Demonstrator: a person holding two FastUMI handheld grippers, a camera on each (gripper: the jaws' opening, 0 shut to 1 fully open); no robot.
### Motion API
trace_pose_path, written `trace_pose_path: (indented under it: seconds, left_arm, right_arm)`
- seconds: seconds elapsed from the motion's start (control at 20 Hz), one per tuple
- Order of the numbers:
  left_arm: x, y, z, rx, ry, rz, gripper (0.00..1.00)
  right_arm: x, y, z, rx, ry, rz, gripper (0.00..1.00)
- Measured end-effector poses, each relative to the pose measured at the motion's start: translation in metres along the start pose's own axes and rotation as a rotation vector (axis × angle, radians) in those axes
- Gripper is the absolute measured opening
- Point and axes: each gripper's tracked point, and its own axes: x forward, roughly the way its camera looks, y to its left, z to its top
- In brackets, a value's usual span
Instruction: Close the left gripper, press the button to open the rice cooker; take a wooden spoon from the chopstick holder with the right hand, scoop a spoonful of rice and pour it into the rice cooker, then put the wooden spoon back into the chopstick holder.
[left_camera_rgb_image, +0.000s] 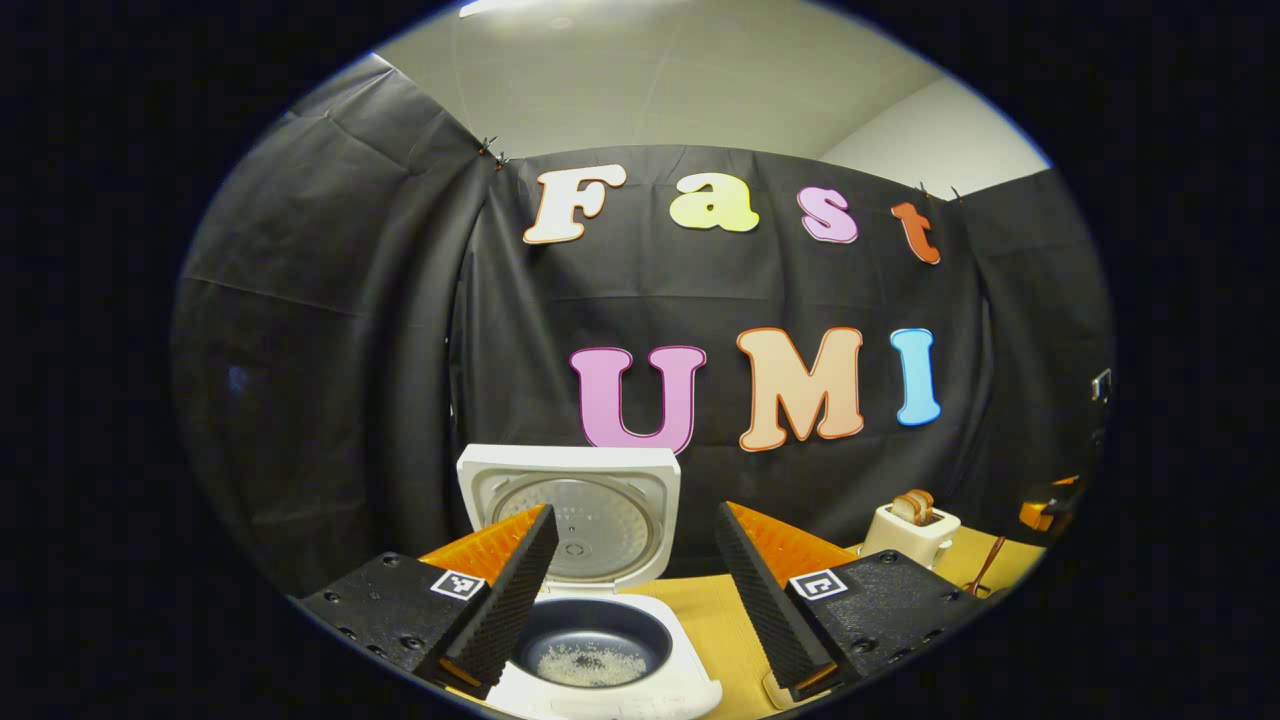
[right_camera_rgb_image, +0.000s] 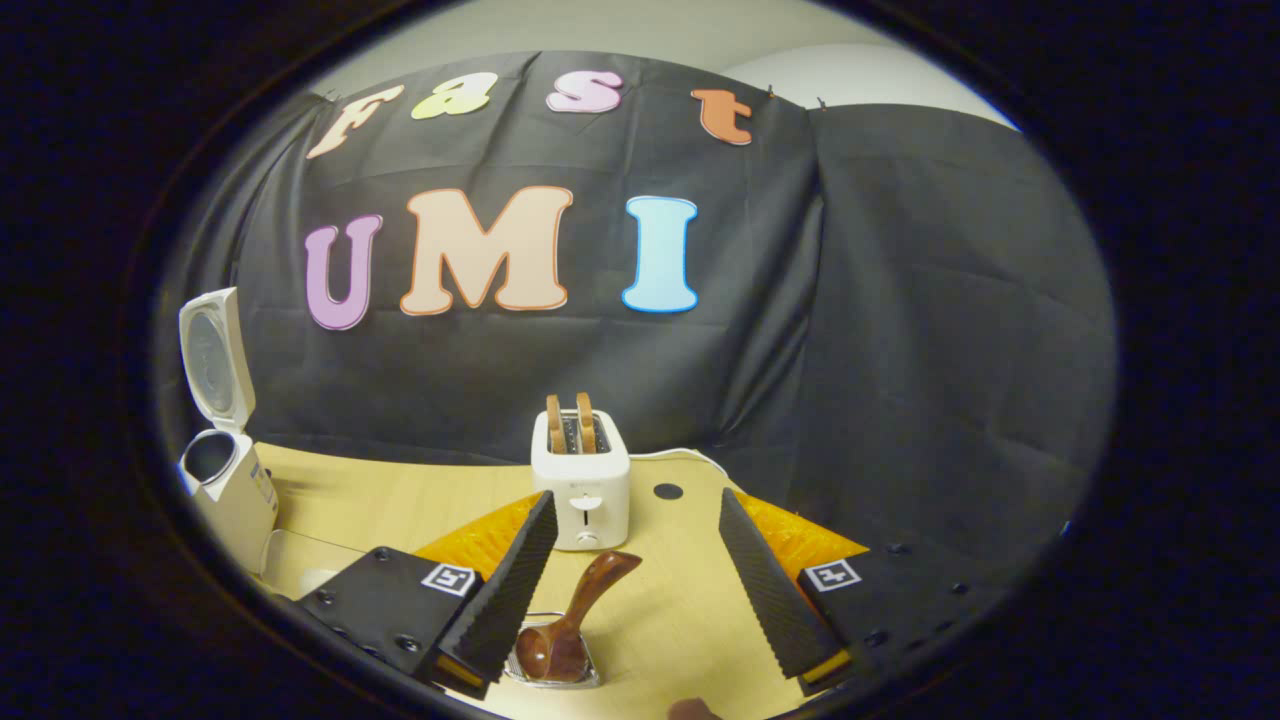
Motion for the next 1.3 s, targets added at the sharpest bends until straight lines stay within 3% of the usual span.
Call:
trace_pose_path:
  seconds: [0.5,0.85,1.3]
  left_arm:
    - [0.107,0.044,0.023,-0.012,0.036,-0.009,0.92]
    - [0.171,0.066,0.009,-0.030,0.078,0.021,0.93]
    - [0.194,0.062,-0.023,0.010,0.184,0.034,0.92]
  right_arm:
    - [-0.023,0.015,0.005,-0.036,-0.022,-0.010,1.00]
    - [-0.034,0.009,-0.008,-0.046,0.004,-0.033,1.00]
    - [-0.032,0.012,0.001,-0.039,-0.011,-0.026,1.00]
